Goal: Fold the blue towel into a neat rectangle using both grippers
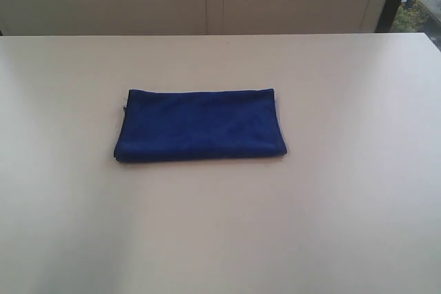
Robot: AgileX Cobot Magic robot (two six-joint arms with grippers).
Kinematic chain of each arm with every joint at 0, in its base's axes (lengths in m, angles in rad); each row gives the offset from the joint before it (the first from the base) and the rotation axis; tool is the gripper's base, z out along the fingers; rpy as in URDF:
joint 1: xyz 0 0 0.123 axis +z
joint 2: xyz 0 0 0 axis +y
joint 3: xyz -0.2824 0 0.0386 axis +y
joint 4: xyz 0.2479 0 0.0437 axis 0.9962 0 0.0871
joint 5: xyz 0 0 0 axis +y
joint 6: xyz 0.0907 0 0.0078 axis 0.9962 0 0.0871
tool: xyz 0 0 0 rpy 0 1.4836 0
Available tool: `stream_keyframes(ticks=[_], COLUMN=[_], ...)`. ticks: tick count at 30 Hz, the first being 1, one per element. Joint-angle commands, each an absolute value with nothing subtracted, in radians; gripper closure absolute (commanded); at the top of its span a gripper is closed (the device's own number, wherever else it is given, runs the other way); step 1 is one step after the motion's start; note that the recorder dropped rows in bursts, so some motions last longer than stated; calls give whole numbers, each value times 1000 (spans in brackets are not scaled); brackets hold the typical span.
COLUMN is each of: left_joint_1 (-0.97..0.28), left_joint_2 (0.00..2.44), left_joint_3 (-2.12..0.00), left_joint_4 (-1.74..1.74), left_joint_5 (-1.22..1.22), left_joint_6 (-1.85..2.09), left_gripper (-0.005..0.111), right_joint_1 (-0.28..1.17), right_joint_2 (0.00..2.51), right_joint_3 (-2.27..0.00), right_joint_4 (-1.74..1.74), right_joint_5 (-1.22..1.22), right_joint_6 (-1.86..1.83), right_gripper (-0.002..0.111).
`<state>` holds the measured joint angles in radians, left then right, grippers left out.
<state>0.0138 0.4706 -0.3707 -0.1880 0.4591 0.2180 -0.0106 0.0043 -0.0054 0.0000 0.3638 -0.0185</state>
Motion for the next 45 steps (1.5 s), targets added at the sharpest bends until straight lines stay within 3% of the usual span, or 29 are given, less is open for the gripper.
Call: stream_keyframes(ticks=[1,12,45], left_joint_1=[18,16,10], left_joint_2=[324,3,0], left_joint_3=[-296,-184,-18], left_joint_4=[-154,-105,13], left_joint_5=[463,464,374], left_joint_6=[217,217,82], left_gripper=[107,107,107], right_joint_1=[-17,-17,-17], right_joint_2=[0,0,0], right_joint_3=[0,0,0], right_joint_4=[0,0,0], right_joint_5=[349,349,349], right_joint_6=[-18,-18,-18], right_gripper=[108,108,108])
